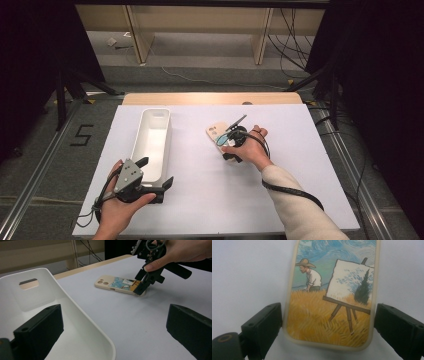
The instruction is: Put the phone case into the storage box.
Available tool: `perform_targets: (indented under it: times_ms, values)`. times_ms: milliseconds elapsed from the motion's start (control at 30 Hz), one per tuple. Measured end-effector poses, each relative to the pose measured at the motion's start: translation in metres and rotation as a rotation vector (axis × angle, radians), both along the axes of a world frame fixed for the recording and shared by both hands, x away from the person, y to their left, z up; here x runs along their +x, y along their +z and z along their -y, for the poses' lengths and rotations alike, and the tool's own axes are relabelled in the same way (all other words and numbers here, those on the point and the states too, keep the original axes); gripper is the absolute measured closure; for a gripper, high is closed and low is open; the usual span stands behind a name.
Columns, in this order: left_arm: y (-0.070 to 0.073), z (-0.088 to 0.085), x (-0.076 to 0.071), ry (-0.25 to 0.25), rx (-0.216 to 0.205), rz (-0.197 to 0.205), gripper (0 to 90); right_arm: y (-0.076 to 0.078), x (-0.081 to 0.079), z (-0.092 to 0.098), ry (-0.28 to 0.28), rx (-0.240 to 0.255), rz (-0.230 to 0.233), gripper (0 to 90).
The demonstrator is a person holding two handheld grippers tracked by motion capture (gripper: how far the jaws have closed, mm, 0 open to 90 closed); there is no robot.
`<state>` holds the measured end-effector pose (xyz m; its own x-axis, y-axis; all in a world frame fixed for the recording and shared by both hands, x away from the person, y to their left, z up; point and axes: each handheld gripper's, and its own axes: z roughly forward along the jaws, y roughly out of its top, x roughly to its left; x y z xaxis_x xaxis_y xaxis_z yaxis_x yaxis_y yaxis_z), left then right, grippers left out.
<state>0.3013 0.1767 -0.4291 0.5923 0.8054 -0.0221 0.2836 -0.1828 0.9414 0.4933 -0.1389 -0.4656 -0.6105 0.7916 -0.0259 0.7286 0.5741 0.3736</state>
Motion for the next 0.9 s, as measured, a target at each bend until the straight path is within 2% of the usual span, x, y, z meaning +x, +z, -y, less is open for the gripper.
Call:
perform_targets:
  times_ms: [100, 200, 400, 633, 900]
  values:
    - [0.0, 0.0, 0.0001, -0.002, 0.002, 0.001, 0.6, -0.0002, 0.0008, -0.0002, 0.002, -0.003, -0.008, 9.1]
    - [0.0, -0.0001, 0.0, -0.001, 0.0, 0.001, 0.6, -0.0024, 0.0018, -0.0009, -0.02, -0.007, -0.027, 8.5]
    - [0.0001, -0.0001, -0.0001, 0.0, 0.0, 0.001, 0.6, -0.0055, 0.0044, -0.0011, -0.015, -0.013, -0.028, 8.2]
    - [0.0002, -0.0002, -0.0001, 0.0, -0.001, 0.002, 0.6, -0.0046, 0.0065, -0.0023, -0.02, -0.02, -0.052, 8.0]
    - [0.0001, -0.0002, 0.0, -0.001, -0.001, 0.002, 0.6, -0.0051, 0.0069, -0.003, -0.024, -0.021, -0.052, 7.9]
